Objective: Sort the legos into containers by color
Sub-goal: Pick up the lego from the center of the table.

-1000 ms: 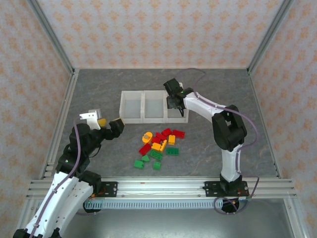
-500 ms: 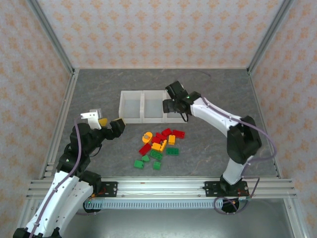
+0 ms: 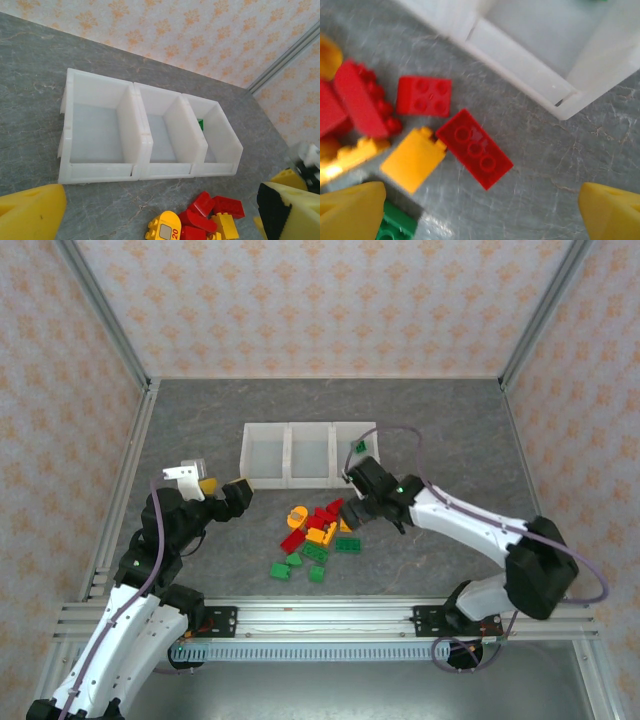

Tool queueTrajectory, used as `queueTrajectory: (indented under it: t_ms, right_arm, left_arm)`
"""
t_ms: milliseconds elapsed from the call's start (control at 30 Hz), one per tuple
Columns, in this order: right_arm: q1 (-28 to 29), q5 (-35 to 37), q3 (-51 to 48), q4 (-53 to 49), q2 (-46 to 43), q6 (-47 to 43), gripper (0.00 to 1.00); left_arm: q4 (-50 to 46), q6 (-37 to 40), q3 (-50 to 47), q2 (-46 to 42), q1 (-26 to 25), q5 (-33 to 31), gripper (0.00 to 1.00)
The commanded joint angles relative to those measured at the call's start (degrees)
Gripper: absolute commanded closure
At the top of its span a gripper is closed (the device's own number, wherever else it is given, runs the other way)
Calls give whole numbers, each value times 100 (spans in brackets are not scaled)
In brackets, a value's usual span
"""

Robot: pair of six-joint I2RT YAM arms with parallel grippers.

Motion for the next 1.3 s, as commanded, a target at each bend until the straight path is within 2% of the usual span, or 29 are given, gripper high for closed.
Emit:
queueTrajectory:
  t_ms: [0, 100, 167, 367, 500, 633, 1100, 1267]
  right_arm:
    - [193, 59, -722, 647, -864, -1800, 0]
    - [158, 256, -1165, 750, -1327, -2375, 0]
    - [124, 323, -1303, 747, -1313, -2646, 0]
    - [51, 460, -1498, 1187, -846, -3241, 0]
    - [-40, 220, -1323, 1244, -395, -3525, 0]
    - [-127, 39, -1184, 1417, -146, -3697, 0]
    - [-388, -66, -685, 1525, 703, -3876, 10]
    - [-436, -333, -493, 1465, 1022, -3935, 16]
  left_arm:
    - [118, 30, -33, -9, -2, 17, 1]
    - [130, 39, -35, -13, -2, 47, 1]
    - [140, 41, -37, -10, -2, 61, 1]
    - [118, 48, -31, -27, -2, 91, 1]
    - [121, 59, -23, -36, -2, 149, 1]
    - [122, 66, -26, -45, -2, 152, 1]
    - [126, 66, -27, -89, -2, 123, 1]
    - [113, 74, -26, -131, -2, 97, 1]
